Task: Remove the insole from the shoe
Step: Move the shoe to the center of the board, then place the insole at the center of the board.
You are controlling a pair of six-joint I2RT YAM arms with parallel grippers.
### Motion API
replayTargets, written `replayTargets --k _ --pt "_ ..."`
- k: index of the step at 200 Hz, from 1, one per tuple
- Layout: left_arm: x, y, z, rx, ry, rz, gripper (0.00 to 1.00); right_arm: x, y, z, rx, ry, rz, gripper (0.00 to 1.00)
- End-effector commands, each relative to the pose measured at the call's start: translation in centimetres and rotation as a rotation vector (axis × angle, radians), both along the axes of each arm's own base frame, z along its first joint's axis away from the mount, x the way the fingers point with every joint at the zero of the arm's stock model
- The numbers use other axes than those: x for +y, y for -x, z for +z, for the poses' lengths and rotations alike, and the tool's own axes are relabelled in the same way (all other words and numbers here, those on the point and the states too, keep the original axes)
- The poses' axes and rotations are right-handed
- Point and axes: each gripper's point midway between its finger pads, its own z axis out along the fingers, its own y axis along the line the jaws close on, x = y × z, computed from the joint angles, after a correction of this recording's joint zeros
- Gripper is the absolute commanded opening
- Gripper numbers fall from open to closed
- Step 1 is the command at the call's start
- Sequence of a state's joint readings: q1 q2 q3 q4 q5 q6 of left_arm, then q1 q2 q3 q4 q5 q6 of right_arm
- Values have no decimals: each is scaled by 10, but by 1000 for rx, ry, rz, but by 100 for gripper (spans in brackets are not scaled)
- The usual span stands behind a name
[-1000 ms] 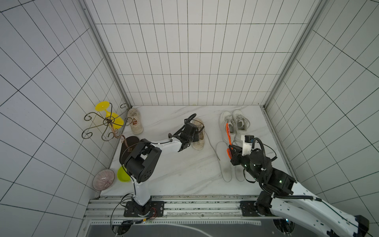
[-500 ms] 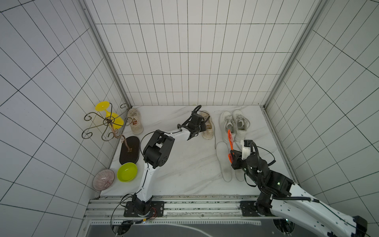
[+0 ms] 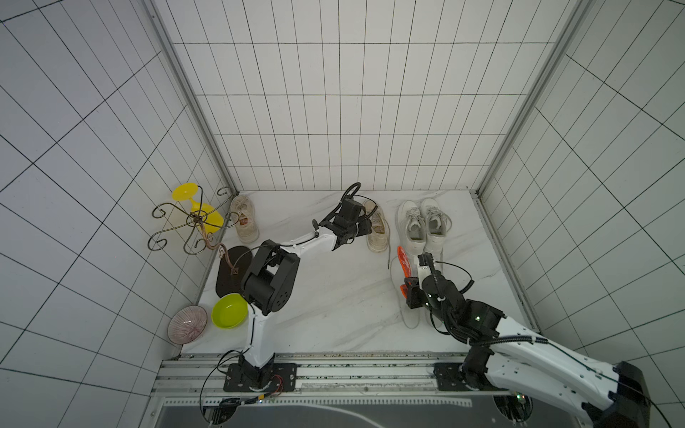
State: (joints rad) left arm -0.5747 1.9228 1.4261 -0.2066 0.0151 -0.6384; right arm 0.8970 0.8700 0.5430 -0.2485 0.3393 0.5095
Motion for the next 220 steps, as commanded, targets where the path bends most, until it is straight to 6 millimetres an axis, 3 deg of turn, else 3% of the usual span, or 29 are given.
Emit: replayTargets --k 1,13,50,87,103,159,220 --pt "47 25 28 -28 -45 68 65 16 0 -11 6 41 63 0" --pt "74 41 34 -39 -49 106 68 25 -2 -19 17 74 86 0" --pt "151 81 28 -69 -42 237 72 50 -10 -39 38 181 139 0" --pt "197 107 30 -101 -64 320 74 74 -12 -48 25 272 177 0" --pt "205 112 30 -109 -81 334 75 72 -15 -44 -4 326 137 0" --pt "210 117 24 -102 -92 340 75 70 -21 2 -113 333 84 0" --pt "218 118 27 -112 -112 360 75 124 -5 -21 -105 336 279 0"
